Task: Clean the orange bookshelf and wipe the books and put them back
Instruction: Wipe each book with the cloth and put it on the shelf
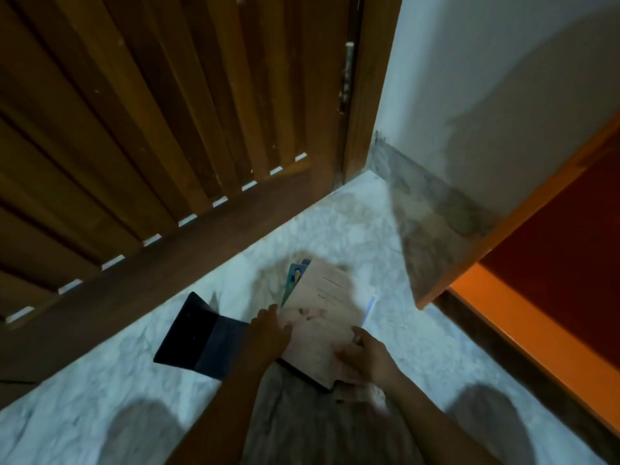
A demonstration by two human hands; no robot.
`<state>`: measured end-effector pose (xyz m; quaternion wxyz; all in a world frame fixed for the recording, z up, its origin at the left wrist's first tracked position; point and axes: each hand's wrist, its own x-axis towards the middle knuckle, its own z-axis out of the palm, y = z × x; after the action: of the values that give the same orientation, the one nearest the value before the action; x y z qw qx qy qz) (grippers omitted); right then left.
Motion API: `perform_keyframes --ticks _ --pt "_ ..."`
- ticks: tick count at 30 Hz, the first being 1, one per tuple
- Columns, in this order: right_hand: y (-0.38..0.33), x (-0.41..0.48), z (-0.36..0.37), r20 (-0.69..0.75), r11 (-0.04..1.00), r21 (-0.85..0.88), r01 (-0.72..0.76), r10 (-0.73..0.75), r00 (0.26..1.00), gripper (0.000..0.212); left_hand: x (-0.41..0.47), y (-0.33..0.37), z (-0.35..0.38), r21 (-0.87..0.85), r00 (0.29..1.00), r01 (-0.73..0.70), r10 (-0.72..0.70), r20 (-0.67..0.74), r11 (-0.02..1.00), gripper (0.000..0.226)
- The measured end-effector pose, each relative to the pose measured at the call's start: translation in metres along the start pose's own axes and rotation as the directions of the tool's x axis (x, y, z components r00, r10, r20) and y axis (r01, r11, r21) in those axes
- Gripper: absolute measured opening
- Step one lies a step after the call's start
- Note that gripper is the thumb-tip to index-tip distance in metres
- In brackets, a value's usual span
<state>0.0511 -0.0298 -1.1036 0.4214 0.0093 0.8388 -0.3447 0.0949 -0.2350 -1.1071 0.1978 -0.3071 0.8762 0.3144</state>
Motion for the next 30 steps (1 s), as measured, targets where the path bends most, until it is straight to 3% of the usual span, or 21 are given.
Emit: perform_keyframes --ticks 4,8,12,15,19,21,27,30 --pt "0.001 0.017 0.023 -0.017 0.999 0.023 0.028 -0.028 0.999 0.081 0.014 -0.011 0.011 -0.082 0.993 0.060 -0.051 0.106 0.995 0.063" --pt "0.013 0.030 0.038 -0.134 0.987 0.151 0.060 -0.040 0.990 0.070 0.021 -0.017 0.019 -0.216 0.989 0.032 0.000 0.150 0.976 0.053" --pt "0.015 0.033 0.043 -0.255 0.980 0.197 0.041 0.011 0.967 0.043 0.024 -0.021 0.024 -0.165 0.990 0.035 -0.012 0.138 0.986 0.058" --pt "0.008 0.030 0.046 -0.292 0.956 0.285 0.062 0.025 0.956 0.054 0.025 -0.023 0.023 -0.149 0.992 0.023 -0.004 0.124 0.989 0.051" --pt "0.007 0.026 0.049 -0.380 0.896 0.430 0.108 0.072 0.922 0.032 0.024 -0.032 0.022 -0.204 0.990 0.032 -0.003 0.141 0.978 0.053" --pt "0.009 0.027 0.049 -0.346 0.864 0.493 0.103 0.086 0.934 0.029 0.022 -0.036 0.020 -0.251 0.988 0.042 -0.003 0.153 0.967 0.058" --pt "0.008 0.017 0.040 -0.105 0.592 0.802 0.079 0.009 0.994 0.040 0.021 -0.030 0.016 -0.318 0.998 0.023 -0.001 0.068 0.948 0.055" --pt "0.010 0.012 0.034 -0.028 0.574 0.817 0.062 -0.068 0.997 0.038 0.023 -0.022 0.013 -0.352 0.999 -0.008 0.022 0.037 0.936 0.049"
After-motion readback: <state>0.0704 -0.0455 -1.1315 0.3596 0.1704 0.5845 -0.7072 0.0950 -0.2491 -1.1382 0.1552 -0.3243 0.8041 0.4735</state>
